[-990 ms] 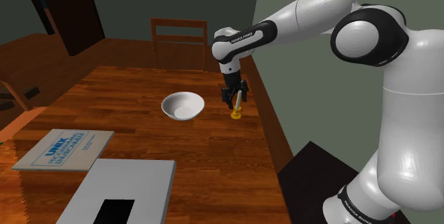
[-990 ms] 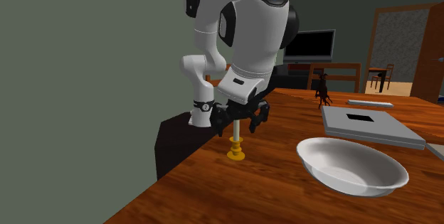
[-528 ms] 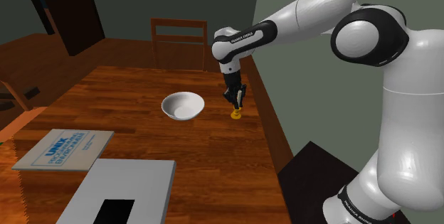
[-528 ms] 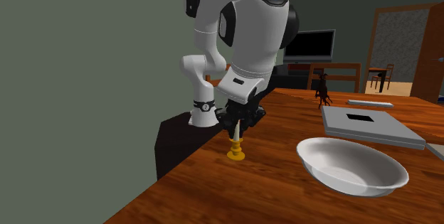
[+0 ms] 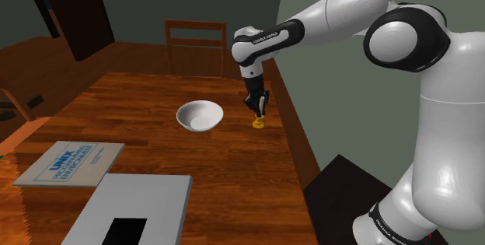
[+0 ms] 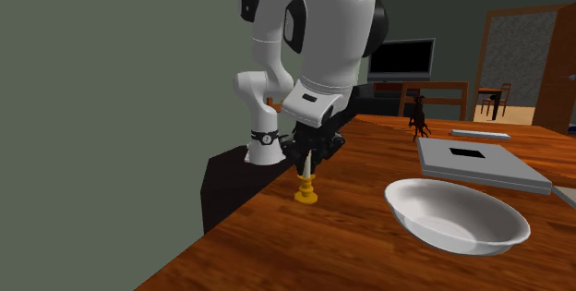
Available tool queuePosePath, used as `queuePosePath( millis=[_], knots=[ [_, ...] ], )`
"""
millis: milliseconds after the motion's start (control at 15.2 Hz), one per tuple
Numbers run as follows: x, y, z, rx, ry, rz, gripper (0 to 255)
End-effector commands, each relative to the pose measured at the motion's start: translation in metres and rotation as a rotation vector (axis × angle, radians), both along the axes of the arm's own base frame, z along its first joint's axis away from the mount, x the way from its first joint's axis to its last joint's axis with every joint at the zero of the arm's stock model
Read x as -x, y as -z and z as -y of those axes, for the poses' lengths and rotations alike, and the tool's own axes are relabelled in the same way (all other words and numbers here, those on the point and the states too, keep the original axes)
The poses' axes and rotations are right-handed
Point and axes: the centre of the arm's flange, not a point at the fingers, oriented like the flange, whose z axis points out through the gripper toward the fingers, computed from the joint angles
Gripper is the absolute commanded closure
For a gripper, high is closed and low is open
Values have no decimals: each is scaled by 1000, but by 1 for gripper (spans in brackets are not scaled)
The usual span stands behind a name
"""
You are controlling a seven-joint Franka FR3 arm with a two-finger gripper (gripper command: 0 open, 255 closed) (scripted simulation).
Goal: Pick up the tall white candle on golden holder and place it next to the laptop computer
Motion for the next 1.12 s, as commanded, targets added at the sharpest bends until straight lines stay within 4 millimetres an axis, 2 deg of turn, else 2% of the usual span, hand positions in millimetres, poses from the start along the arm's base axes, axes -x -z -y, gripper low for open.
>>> queuePosePath(
  millis=[0,1056],
  knots=[
    [0,-9,0,0,0,0,255],
    [0,-94,0,0,0,0,255]
  ],
)
